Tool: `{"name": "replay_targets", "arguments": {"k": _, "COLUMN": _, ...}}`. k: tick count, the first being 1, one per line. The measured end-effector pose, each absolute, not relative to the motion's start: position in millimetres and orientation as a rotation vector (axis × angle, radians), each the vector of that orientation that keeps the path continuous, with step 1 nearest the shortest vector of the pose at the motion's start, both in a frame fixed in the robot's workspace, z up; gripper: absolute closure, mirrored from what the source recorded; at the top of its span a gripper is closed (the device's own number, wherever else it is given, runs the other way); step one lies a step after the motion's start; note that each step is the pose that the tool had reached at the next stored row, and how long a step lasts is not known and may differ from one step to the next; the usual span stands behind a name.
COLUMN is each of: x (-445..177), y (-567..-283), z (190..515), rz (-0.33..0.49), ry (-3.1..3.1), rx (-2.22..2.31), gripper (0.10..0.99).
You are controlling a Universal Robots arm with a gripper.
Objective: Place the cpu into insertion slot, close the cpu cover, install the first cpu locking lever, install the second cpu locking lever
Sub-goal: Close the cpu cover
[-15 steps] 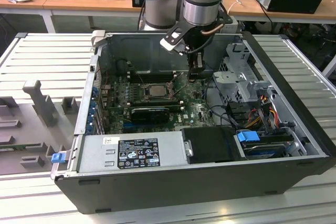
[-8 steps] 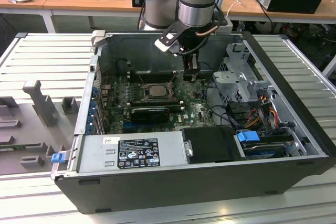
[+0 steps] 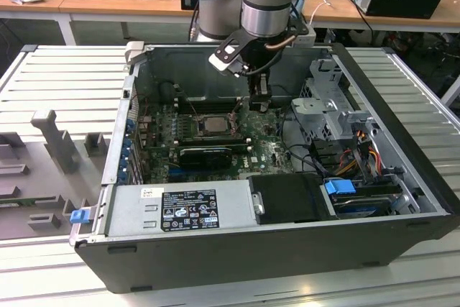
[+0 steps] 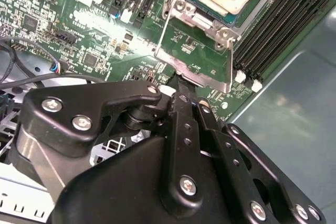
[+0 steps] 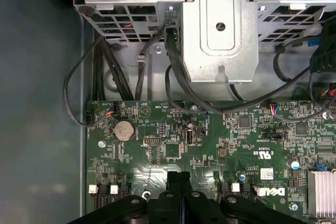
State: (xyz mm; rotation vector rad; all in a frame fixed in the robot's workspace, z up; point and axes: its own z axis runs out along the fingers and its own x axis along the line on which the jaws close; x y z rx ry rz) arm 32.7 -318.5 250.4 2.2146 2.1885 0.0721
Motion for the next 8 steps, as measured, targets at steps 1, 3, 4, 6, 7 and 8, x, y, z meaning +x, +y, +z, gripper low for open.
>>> {"name": "replay_targets", "arguments": {"k": 1, "x": 31.2, "y": -318.5, "z": 250.4, "rz": 0.072, "ry": 2.188, "rx": 2.215, "gripper": 0.980}}
{"name": "replay_targets", "arguments": {"k": 3, "x": 29.3, "y": -318.5, "z": 250.4, "rz": 0.072, "ry": 2.188, "rx": 2.215, "gripper": 0.980}}
{"name": "replay_targets", "arguments": {"k": 4, "x": 28.6, "y": -318.5, "z": 250.4, "rz": 0.072, "ry": 2.188, "rx": 2.215, "gripper": 0.980}}
{"name": "replay_targets", "arguments": {"k": 6, "x": 26.4, "y": -318.5, "z": 250.4, "rz": 0.072, "ry": 2.188, "rx": 2.215, "gripper": 0.980}}
{"name": "replay_targets", "arguments": {"k": 7, "x": 25.3, "y": -318.5, "z": 250.4, "rz": 0.072, "ry": 2.188, "rx": 2.215, "gripper": 0.980}}
{"name": "replay_targets", "arguments": {"k": 8, "x": 24.1, "y": -318.5, "z": 250.4, "rz": 0.072, "ry": 2.189, "rx": 2.215, "gripper": 0.980}}
